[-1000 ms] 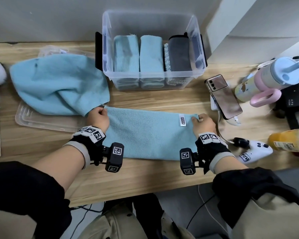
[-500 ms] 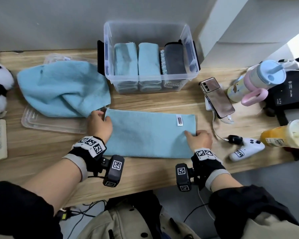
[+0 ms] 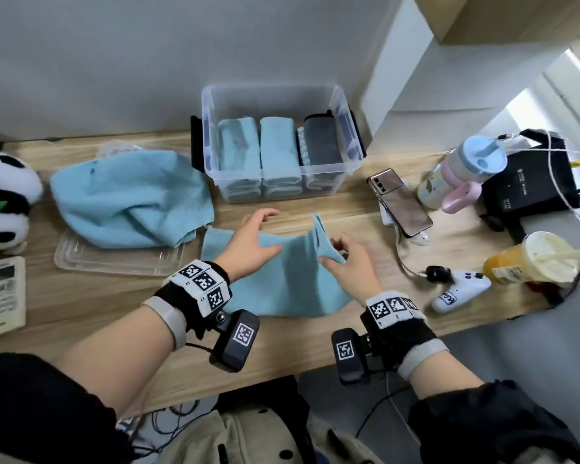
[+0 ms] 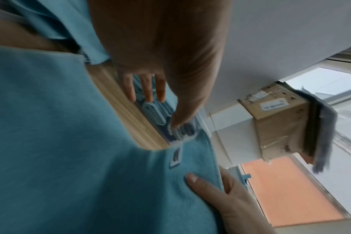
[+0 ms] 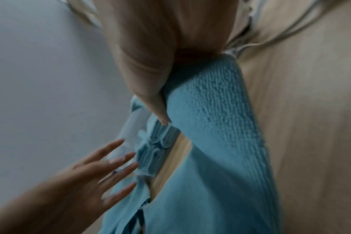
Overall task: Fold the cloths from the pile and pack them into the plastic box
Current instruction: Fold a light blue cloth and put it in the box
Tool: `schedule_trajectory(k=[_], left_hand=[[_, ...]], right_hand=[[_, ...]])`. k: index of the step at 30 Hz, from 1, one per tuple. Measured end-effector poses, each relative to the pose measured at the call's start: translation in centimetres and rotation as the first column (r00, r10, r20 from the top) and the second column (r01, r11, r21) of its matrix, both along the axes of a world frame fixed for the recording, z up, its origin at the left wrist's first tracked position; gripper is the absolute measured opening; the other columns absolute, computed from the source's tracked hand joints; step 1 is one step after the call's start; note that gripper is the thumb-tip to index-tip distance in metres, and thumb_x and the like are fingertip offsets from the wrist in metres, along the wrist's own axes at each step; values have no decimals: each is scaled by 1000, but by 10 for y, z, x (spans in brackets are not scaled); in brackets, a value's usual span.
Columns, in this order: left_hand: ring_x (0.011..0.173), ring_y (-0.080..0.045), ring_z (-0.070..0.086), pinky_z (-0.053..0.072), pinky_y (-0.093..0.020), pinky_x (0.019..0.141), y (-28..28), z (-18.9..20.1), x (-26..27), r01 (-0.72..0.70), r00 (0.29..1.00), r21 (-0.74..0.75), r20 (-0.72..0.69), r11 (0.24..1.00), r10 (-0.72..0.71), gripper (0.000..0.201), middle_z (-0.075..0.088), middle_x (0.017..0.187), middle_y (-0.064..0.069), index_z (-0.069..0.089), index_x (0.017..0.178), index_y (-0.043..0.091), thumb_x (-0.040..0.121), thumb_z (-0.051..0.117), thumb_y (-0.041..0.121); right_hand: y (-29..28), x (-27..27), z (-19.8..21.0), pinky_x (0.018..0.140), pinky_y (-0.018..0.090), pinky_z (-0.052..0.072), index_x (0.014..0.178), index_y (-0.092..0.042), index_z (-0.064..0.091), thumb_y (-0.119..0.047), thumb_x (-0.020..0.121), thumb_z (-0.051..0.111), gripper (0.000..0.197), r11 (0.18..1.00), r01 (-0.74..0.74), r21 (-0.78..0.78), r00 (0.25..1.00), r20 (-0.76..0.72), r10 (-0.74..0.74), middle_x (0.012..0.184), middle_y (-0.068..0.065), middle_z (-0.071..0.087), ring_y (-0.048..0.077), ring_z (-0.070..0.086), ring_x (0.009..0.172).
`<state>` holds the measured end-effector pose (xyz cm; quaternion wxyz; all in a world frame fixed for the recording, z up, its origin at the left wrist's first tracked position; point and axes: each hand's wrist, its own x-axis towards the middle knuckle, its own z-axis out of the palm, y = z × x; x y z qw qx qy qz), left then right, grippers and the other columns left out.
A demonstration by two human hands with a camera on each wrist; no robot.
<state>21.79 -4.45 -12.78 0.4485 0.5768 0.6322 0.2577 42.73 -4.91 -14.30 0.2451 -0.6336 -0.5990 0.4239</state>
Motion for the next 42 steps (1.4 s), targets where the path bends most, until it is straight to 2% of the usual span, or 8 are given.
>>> schedule_trajectory(k=[3,6,10,14,18,21,32,42], left_hand=[[128,-9,31,21,-19,107,9,27,10,264,964,79,-11,961,-264,79,37,136,2,32,141,24,75,74,13],[103,6,45,30,-13,91,18,46,13,394,919,75,-11,916,-394,56,50,117,7,51,127,16,76,75,16],[66,5,52,42,-12,68,19,59,11,317,935,46,153,947,-320,6,65,71,13,68,86,13,86,64,17],[75,-9,47,37,-22,71,17,65,1,271,941,15,208,962,-268,36,57,78,-5,66,90,-8,91,56,27],[71,-6,48,38,-22,70,16,69,-7,221,946,32,238,975,-222,31,57,75,-2,66,84,-4,91,57,24],[71,-7,50,40,-22,70,19,70,-15,174,955,38,239,984,-178,21,58,70,3,66,79,1,90,59,18],[61,-7,52,48,-17,61,29,105,-36,99,960,80,255,992,-117,20,54,66,-2,53,70,12,78,70,4],[69,-17,45,41,-21,64,56,161,-55,-118,961,348,277,930,19,28,49,70,-4,47,69,19,80,70,7]], right_hand=[[0,-7,22,72,32,43,69,-32,48,-4,75,69,36,980,-186,63,982,-9,187,70,-14,54,10,52,68],[3,-6,41,71,32,45,70,-30,48,-4,75,71,35,949,-310,55,950,-21,312,71,-13,54,11,53,69],[7,4,57,70,23,42,79,-20,54,-5,74,74,26,951,-306,54,948,-76,309,75,-11,56,6,52,70],[9,17,73,69,22,42,84,-13,62,-9,73,78,20,940,-336,-62,933,-163,322,76,-7,61,2,54,69],[12,31,78,63,24,40,81,-13,70,-20,77,76,10,888,-393,-241,920,-113,376,77,3,63,11,53,69],[15,35,79,64,17,40,80,-10,70,-18,78,75,9,893,-373,-252,926,-45,375,70,-9,65,1,55,65],[41,25,114,62,23,40,70,-16,51,1,77,63,22,980,-188,60,974,142,178,62,-7,54,8,49,58],[75,-6,183,60,11,36,75,-26,57,9,75,47,36,882,-27,471,995,-74,71,59,-20,58,-6,47,59]])
